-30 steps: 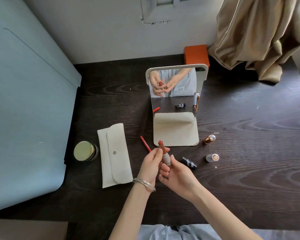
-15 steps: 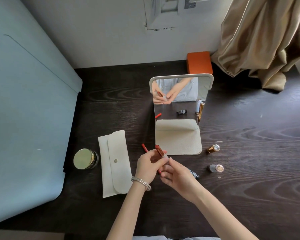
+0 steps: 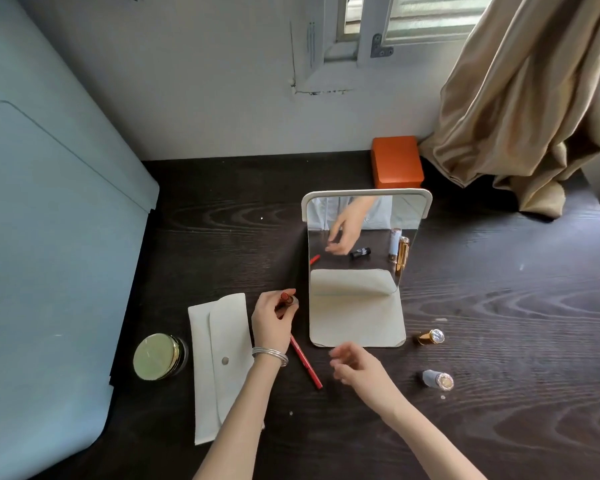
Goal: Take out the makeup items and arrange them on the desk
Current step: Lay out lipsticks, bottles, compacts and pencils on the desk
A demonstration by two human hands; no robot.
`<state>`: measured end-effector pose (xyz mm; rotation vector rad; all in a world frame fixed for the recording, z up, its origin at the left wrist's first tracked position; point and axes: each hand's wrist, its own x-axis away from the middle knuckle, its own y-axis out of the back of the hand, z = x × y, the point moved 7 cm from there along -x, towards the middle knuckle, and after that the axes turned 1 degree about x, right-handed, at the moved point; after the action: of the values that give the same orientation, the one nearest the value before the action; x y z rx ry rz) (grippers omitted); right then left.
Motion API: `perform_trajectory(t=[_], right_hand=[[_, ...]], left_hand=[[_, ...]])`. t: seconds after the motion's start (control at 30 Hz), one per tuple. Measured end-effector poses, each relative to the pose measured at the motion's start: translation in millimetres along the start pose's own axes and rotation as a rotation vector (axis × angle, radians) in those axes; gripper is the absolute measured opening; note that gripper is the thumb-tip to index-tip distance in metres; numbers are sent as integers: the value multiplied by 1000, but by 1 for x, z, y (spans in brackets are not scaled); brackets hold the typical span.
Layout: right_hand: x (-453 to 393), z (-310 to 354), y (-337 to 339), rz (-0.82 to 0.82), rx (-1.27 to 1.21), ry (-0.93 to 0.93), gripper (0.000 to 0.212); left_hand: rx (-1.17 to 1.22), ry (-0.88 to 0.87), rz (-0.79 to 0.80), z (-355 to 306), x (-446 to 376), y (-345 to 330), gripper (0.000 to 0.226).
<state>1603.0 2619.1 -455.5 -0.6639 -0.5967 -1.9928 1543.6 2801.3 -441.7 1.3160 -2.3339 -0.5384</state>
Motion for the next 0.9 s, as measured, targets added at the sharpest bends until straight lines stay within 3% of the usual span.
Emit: perform_trajectory(t=[0.27,0.57,0.77,0.9], right_hand=[[18,-29,9,-30,134,-7,25],[25,-40,23,-104,90,26,24],[29,-29,28,-118,101,66,22],[50,-12,44,-172,218,152,24]], left_hand=[[94,110,10,13,-25,-20,47],[58,111,22,18,-26,-25,42],[67,107,-2,12,-18,-18,52],[16,125,-96,7,10,-4,35]])
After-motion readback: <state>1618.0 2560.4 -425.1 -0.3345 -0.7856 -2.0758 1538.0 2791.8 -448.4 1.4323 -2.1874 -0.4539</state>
